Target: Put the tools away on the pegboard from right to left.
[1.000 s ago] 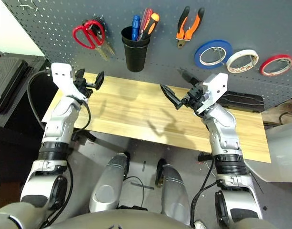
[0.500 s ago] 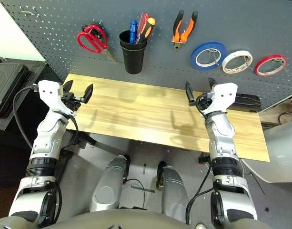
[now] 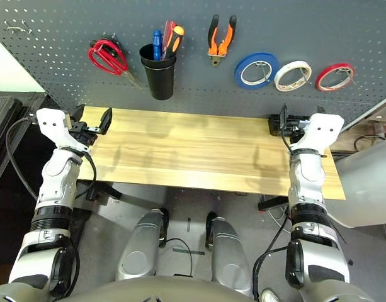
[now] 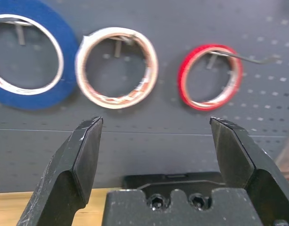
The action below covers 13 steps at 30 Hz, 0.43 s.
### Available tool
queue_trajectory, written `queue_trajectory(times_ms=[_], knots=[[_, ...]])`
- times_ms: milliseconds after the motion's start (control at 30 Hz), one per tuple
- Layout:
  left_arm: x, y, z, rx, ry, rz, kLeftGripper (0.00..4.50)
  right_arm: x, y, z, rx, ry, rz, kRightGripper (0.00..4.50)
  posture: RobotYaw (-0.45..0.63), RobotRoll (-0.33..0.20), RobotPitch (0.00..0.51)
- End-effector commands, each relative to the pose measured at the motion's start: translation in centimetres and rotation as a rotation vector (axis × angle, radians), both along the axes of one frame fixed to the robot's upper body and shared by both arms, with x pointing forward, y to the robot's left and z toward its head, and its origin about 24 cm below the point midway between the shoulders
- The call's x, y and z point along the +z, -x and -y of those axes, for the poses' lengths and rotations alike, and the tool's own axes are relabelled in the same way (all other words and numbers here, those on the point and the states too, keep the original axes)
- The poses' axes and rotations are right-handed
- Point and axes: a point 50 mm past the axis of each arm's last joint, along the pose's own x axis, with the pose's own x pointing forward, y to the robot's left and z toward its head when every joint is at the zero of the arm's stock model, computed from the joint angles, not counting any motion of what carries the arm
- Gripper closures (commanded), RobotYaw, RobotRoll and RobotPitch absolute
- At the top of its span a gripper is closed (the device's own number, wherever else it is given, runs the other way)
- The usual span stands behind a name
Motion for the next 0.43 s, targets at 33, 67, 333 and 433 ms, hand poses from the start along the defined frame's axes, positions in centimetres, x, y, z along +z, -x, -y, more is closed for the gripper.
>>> queue_trajectory(times_ms=[33, 67, 333, 433], knots=[[-0.23, -0.03, -0.76, 0.023, -0.024, -0.001, 0.04, -0.37, 0.52, 1.21, -0.052, -0.020, -0.007, 0.00, 0.17, 0.000, 0.216], [-0.27, -0.09, -0.85, 0.024, -0.026, -0.001, 0.04, -0.41, 0.55, 1.24, -0.053, -0.020, -0.008, 0.00, 0.17, 0.000, 0.217], [-0.24, -0.60, -1.13, 0.040, -0.029, 0.005, 0.04, -0.62, 0.49, 1.22, -0.061, -0.026, -0.012, 0.00, 0.17, 0.000, 0.206], [-0.20, -0.64, -1.32, 0.052, -0.029, 0.009, 0.04, -0.64, 0.36, 1.12, -0.060, -0.026, -0.013, 0.00, 0.17, 0.000, 0.201]])
